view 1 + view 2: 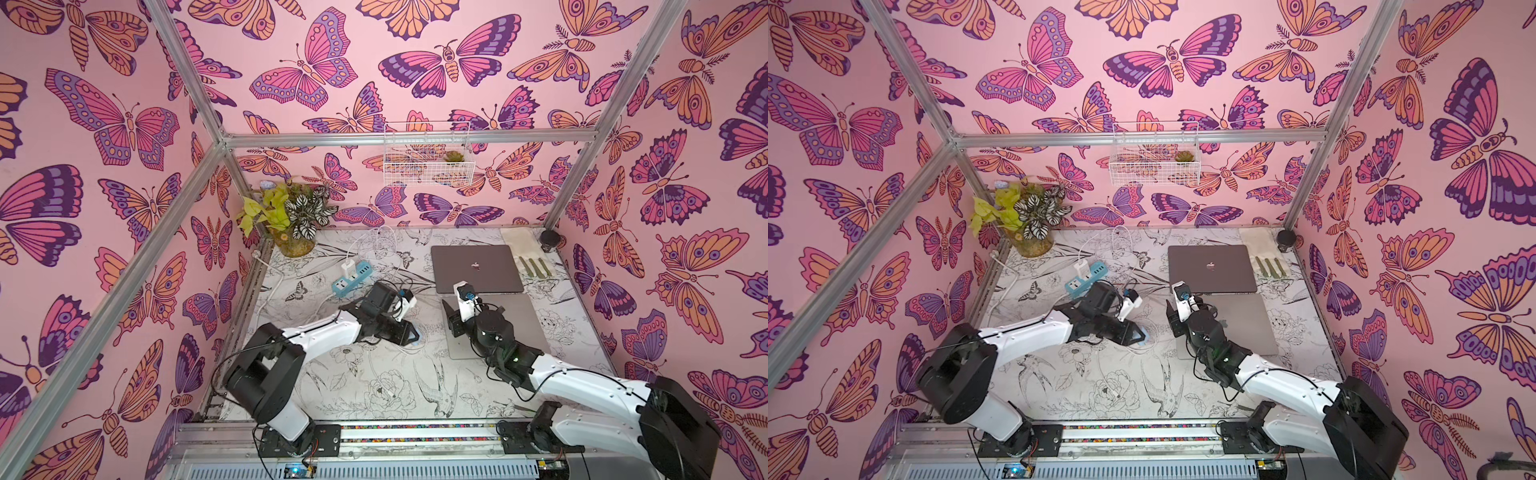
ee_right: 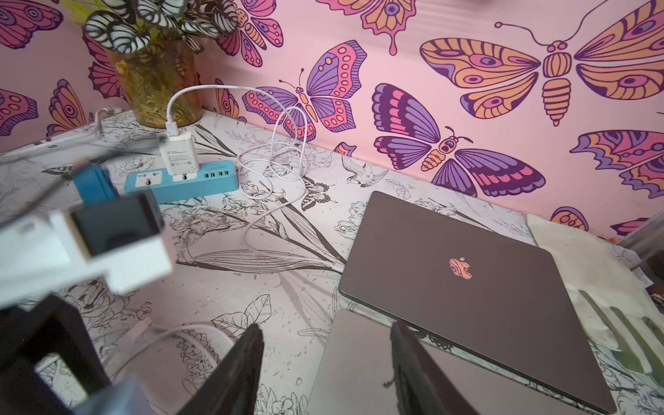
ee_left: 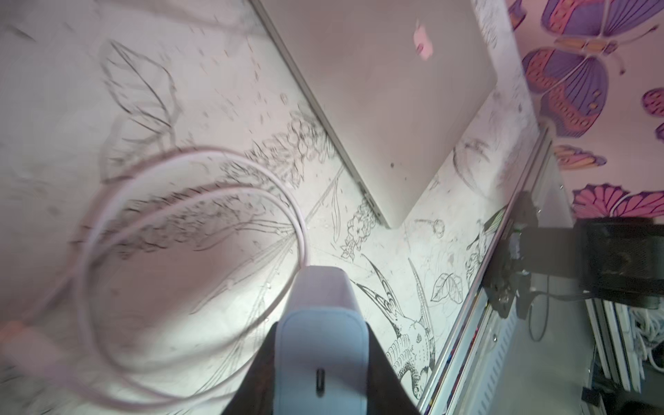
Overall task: Unplug the laptop charger
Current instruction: Place the plug at the center of the board.
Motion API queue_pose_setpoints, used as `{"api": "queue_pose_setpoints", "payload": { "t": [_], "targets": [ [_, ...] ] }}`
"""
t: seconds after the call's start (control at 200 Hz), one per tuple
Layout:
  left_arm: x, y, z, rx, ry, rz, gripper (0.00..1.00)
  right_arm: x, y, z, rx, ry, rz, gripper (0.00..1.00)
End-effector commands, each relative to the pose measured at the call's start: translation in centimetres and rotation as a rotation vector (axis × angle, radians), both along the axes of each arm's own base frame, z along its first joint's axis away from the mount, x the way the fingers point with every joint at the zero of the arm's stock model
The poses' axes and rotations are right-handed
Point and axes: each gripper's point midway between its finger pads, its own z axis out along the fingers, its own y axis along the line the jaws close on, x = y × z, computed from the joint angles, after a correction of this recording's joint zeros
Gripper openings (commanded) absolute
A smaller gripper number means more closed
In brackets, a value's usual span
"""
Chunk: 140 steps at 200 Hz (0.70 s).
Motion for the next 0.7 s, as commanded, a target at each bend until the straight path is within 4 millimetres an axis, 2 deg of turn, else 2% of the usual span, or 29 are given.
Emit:
{"api": "queue_pose_setpoints", "payload": {
  "t": [0.0,0.055,0.17,0.346,0.491,0.581,0.641,0.696],
  "targets": [
    [0.7,-0.8,-1.1,0.028,0.013,0.023,0.09,0.4,-0.7,0.7,0.037,-0.023,-0.042,0.58],
    [1.0,-0.4,-1.6,0.056,0.008,0.046,0.08,0.3,-0.6,0.6,0.036,-0.026,-0.033,0.58],
    [1.7,0.2,-1.5,0.081,-0.03,0.072,0.08,0.3,-0.6,0.5,0.026,-0.023,-0.033,0.58],
    [2.0,0.1,-1.7,0.068,-0.018,0.08,0.08,0.3,-0.2,0.1,0.022,-0.01,-0.017,0.58],
    [1.9,-0.8,0.7,-0.018,-0.022,0.066,0.09,0.5,-0.2,-0.2,0.01,-0.001,-0.026,0.58],
    [2.1,-0.6,2.3,-0.041,-0.066,0.071,0.1,0.5,-0.1,-0.3,0.012,0.001,-0.022,0.58],
    [2.5,0.0,2.2,-0.035,-0.077,0.099,0.1,0.5,0.0,-0.3,0.014,0.0,-0.018,0.58],
    [3.0,0.7,1.4,-0.021,-0.06,0.122,0.1,0.6,0.1,-0.3,0.013,0.003,-0.016,0.58]
  ]
}}
